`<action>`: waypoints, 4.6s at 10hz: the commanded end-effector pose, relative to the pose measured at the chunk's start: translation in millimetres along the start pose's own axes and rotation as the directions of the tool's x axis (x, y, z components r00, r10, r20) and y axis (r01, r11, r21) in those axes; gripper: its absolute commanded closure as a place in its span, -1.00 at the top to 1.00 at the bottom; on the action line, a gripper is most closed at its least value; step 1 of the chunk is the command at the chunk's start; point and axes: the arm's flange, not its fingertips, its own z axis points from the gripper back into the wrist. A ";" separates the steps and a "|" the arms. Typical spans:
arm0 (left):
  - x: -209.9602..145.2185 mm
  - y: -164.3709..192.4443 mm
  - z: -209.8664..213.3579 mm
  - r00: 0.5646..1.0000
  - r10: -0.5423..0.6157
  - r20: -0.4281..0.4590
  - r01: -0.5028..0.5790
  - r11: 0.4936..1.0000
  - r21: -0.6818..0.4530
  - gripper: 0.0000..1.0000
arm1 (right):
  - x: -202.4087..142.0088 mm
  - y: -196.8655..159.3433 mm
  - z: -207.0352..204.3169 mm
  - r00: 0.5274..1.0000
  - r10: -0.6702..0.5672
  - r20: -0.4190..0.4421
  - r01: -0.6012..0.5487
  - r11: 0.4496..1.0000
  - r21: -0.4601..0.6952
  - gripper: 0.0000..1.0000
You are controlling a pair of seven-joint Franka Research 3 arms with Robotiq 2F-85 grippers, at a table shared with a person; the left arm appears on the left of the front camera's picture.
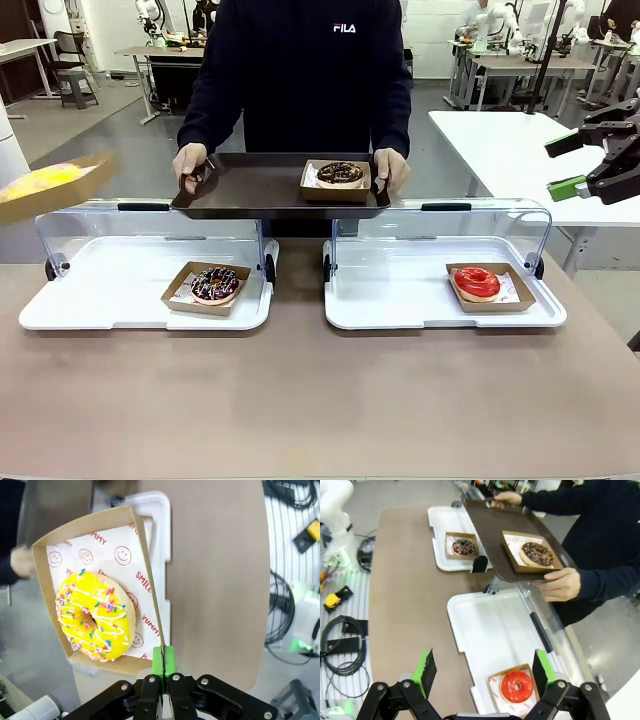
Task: Provide the desired donut to the person.
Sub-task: Place the picked Paper togo box onto the Handle tray extended by the person.
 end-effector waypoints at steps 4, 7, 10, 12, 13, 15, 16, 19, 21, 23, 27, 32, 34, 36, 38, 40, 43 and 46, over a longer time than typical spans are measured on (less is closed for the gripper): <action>173.4 105.9 -50.4 0.995 -0.056 -0.084 0.051 0.997 -0.059 -0.98 | -4.1 0.9 -1.8 1.000 0.015 0.010 -0.015 1.000 0.005 1.00; 199.1 133.7 -97.4 0.989 -0.089 -0.118 0.093 0.995 0.025 -0.98 | -4.1 0.9 -1.8 1.000 0.015 0.010 -0.015 1.000 0.005 1.00; 206.4 145.8 -129.6 0.968 -0.151 -0.201 0.167 0.984 0.063 -0.98 | -4.1 0.9 -1.8 1.000 0.015 0.010 -0.015 1.000 0.005 1.00; 210.6 147.0 -147.9 0.954 -0.181 -0.238 0.201 0.978 0.063 -0.98 | -4.1 0.9 -1.8 1.000 0.015 0.010 -0.015 1.000 0.005 1.00; 210.0 149.2 -157.2 0.954 -0.168 -0.249 0.182 0.983 0.035 -0.98 | -4.1 0.9 -1.8 1.000 0.015 0.010 -0.015 1.000 0.005 1.00; 208.5 153.9 -172.2 0.953 -0.146 -0.267 0.157 0.987 0.021 -0.98 | -4.1 0.9 -1.8 1.000 0.015 0.010 -0.015 1.000 0.005 1.00; 207.7 156.8 -172.5 0.956 -0.135 -0.261 0.145 0.989 0.020 -0.98 | -4.1 0.9 -1.8 1.000 0.015 0.010 -0.015 1.000 0.005 1.00; 205.4 160.3 -163.3 0.964 -0.136 -0.228 0.139 0.990 -0.001 1.00 | -4.1 0.9 -1.8 1.000 0.015 0.010 -0.015 1.000 0.005 1.00; 205.7 160.3 -160.2 0.965 -0.141 -0.223 0.142 0.990 -0.012 1.00 | -4.1 0.9 -1.8 1.000 0.015 0.010 -0.015 1.000 0.005 1.00; 205.9 158.9 -155.6 0.970 -0.138 -0.202 0.136 0.990 -0.026 1.00 | -4.1 0.9 -1.8 1.000 0.015 0.010 -0.015 1.000 0.005 1.00; 202.0 152.4 -143.7 0.972 -0.136 -0.190 0.127 0.990 -0.063 1.00 | -4.1 0.9 -1.8 1.000 0.015 0.010 -0.015 1.000 0.005 1.00; 205.4 153.1 -144.0 0.974 -0.112 -0.197 0.105 0.994 -0.044 1.00 | -4.1 0.9 -1.8 1.000 0.015 0.010 -0.015 1.000 0.005 1.00; 205.4 153.1 -144.0 0.974 -0.112 -0.197 0.105 0.994 -0.044 1.00 | -4.1 0.9 -1.8 1.000 0.015 0.010 -0.015 1.000 0.005 1.00; 205.4 153.1 -144.0 0.974 -0.112 -0.197 0.105 0.994 -0.044 1.00 | -4.1 0.9 -1.8 1.000 0.015 0.010 -0.015 1.000 0.005 1.00; 205.4 153.1 -144.0 0.974 -0.112 -0.197 0.105 0.994 -0.044 1.00 | -4.1 0.9 -1.8 1.000 0.015 0.010 -0.015 1.000 0.005 1.00; 205.4 153.1 -144.0 0.974 -0.112 -0.197 0.105 0.994 -0.044 1.00 | -4.1 0.9 -1.8 1.000 0.015 0.010 -0.015 1.000 0.005 1.00; 182.0 154.4 -114.1 0.993 -0.070 -0.093 0.063 0.995 -0.079 1.00 | -4.1 0.9 -1.8 1.000 0.015 0.010 -0.015 1.000 0.005 1.00; 67.1 149.2 -53.4 0.978 0.148 0.145 -0.119 0.974 -0.192 1.00 | -4.1 0.9 -1.8 1.000 0.015 0.010 -0.015 1.000 0.005 1.00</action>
